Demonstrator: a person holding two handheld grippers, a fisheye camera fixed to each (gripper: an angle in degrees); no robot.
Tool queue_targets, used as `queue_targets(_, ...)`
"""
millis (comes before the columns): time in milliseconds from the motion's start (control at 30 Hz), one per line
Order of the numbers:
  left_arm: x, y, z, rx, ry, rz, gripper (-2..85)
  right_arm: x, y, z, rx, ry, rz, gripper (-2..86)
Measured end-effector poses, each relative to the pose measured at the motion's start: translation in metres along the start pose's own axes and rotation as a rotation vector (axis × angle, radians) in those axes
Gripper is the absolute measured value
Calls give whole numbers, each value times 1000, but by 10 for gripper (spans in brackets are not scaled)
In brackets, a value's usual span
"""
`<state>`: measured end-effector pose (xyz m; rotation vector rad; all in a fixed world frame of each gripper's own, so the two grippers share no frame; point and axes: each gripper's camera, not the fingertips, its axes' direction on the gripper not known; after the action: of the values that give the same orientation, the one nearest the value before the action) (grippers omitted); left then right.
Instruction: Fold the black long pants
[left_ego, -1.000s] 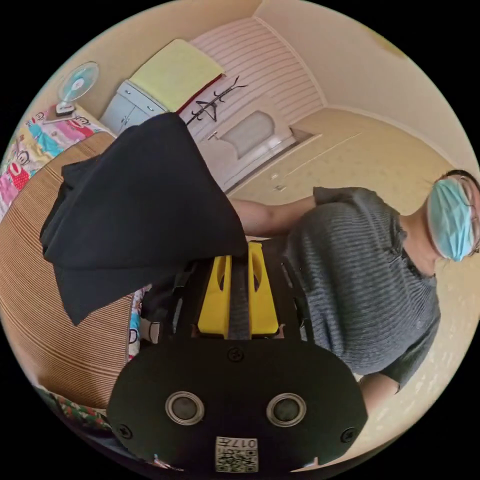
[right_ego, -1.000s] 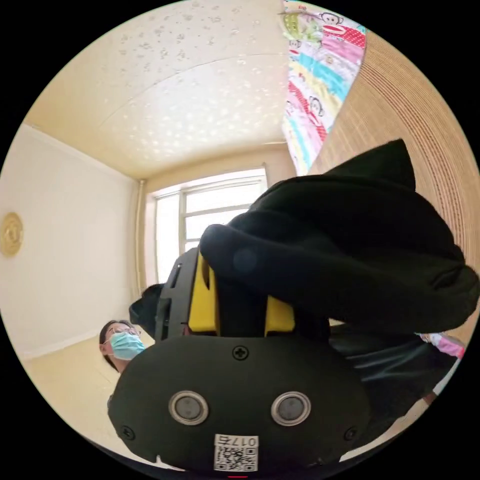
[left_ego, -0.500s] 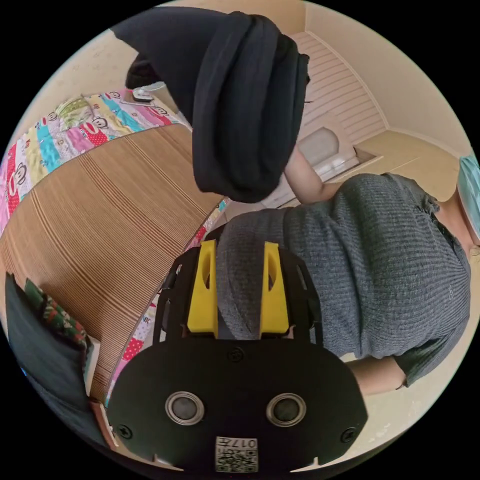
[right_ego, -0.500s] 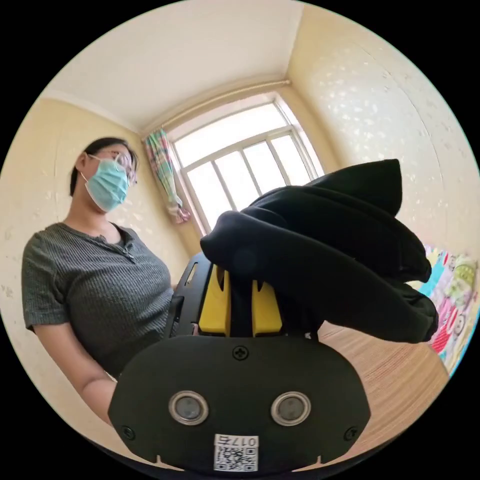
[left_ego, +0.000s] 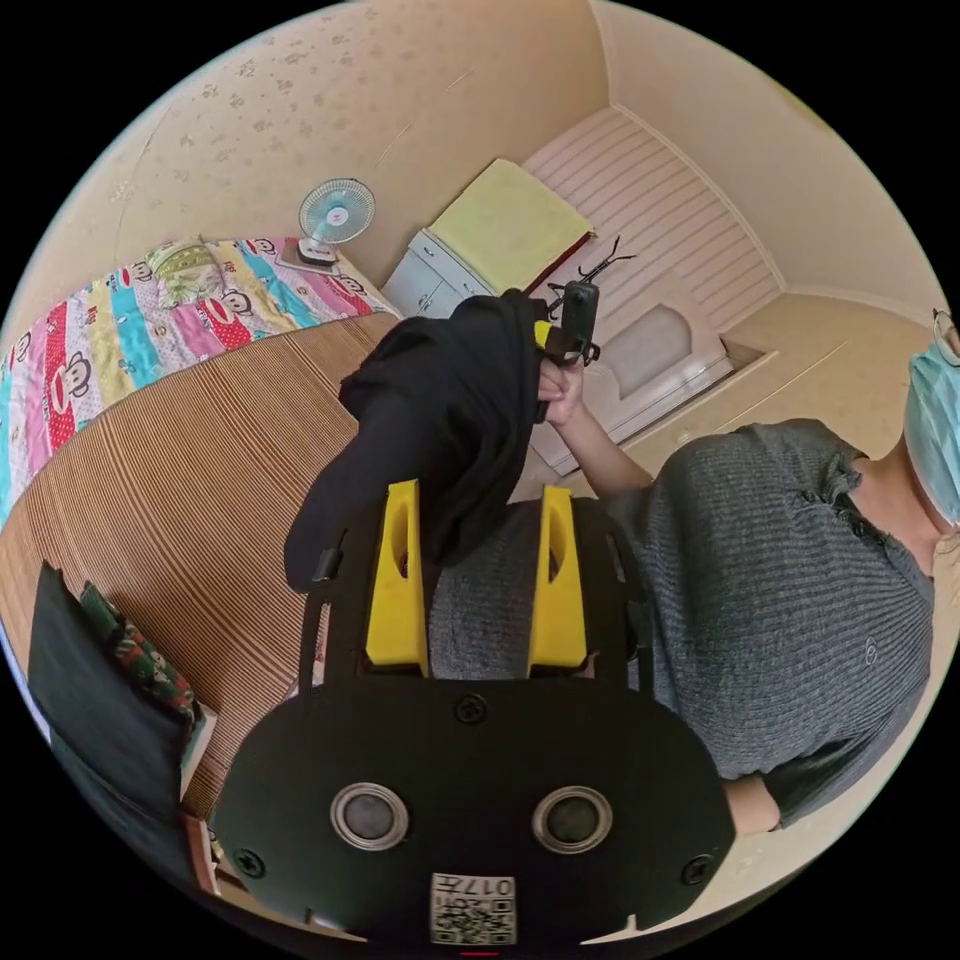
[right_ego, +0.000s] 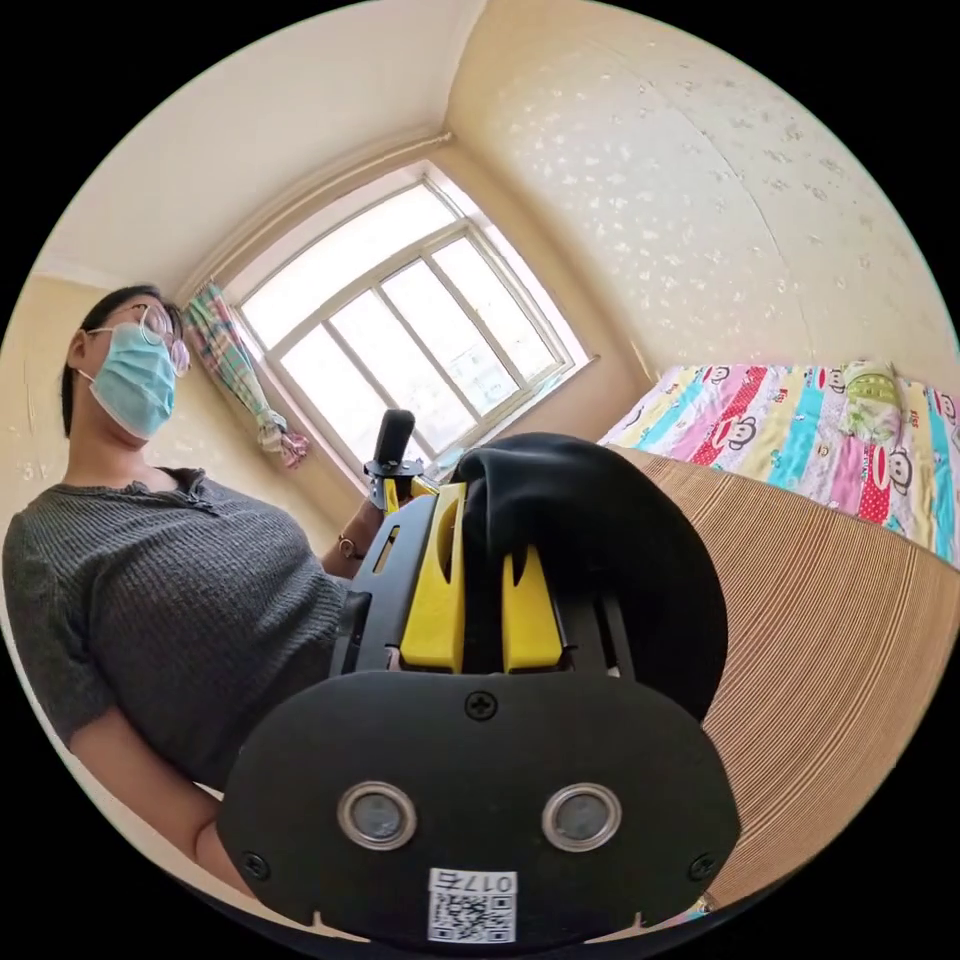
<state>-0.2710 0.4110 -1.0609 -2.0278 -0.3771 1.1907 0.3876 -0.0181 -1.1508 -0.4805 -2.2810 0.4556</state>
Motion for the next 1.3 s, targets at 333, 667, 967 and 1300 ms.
queue_targets(333, -27, 1, -31, -103, 34, -69, 157, -149, -54, 35, -213, 644, -498, 51)
queue_targets(667, -60, 57, -152, 220, 166, -250, 150, -57, -47, -18, -79, 546, -57, 24)
queue_targets(967, -68, 97, -205, 387, 215, -369, 146, -35, -58, 23, -210, 653, -71, 22)
queue_targets(1300, -51, 64, -228, 251, 118, -396, 145, -11, -71, 26, -166, 525, -101, 22)
